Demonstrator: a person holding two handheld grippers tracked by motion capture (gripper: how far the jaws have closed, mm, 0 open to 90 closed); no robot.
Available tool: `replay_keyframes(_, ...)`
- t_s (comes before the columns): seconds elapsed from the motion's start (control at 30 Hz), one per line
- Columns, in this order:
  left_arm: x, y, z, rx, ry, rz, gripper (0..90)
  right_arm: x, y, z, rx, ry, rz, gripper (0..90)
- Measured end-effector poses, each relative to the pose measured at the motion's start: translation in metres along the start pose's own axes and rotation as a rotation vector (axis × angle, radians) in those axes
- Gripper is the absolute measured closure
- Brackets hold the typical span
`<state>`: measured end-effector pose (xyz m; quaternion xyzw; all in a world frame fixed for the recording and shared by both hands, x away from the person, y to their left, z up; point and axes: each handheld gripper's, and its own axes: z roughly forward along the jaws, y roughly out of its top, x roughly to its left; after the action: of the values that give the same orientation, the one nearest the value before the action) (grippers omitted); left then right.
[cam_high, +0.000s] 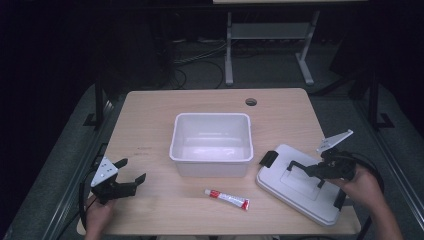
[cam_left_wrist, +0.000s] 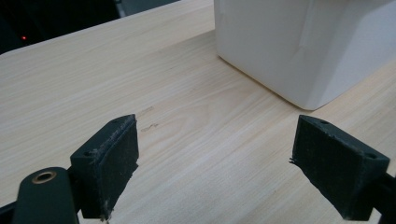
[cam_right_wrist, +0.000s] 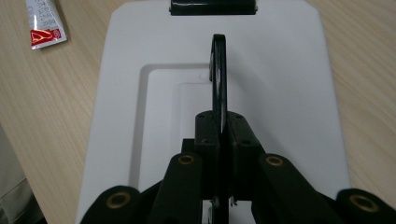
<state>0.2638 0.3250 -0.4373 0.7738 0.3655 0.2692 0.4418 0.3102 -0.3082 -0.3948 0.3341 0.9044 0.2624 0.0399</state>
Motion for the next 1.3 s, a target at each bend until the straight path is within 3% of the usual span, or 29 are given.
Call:
replay_keyframes(0.37,-0.001,0.0,0.001,0.002,-0.002,0.0,13.8,-0.001,-0.008,0.005,-0.001,0.003,0.016,83.1)
replay_keyframes(0.47,-0.001,0.0,0.001,0.005,-0.003,0.001,13.8,-0.002,-0.01,0.004,-0.023,0.006,0.021,81.5)
replay_keyframes(0.73,-0.002,0.0,0.002,0.006,-0.006,0.003,13.8,0.0,-0.008,-0.006,-0.033,-0.032,0.023,63.9)
replay_keyframes(1.0,-0.002,0.0,0.002,0.005,-0.007,0.003,13.8,0.005,-0.004,-0.021,-0.047,-0.064,0.011,57.3)
replay_keyframes(1.3,-0.003,0.001,0.002,0.004,-0.011,0.007,13.8,0.023,0.003,-0.034,-0.056,-0.076,-0.032,51.7)
